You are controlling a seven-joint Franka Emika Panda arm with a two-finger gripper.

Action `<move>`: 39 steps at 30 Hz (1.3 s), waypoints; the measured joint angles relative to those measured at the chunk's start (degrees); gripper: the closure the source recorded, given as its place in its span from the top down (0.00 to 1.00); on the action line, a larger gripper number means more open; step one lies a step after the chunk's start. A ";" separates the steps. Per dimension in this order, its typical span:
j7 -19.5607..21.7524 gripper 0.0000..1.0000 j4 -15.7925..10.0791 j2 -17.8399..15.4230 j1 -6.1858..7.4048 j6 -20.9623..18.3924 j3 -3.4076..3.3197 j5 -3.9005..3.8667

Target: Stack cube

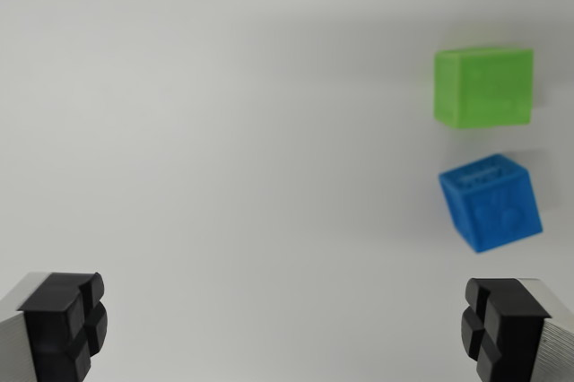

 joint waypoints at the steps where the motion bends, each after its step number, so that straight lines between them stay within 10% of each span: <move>1: -0.26 1.00 0.00 0.25 -0.15 0.20 -0.05 0.01; 39: -13.17 1.00 5.16 14.36 -7.84 7.79 -1.28 0.65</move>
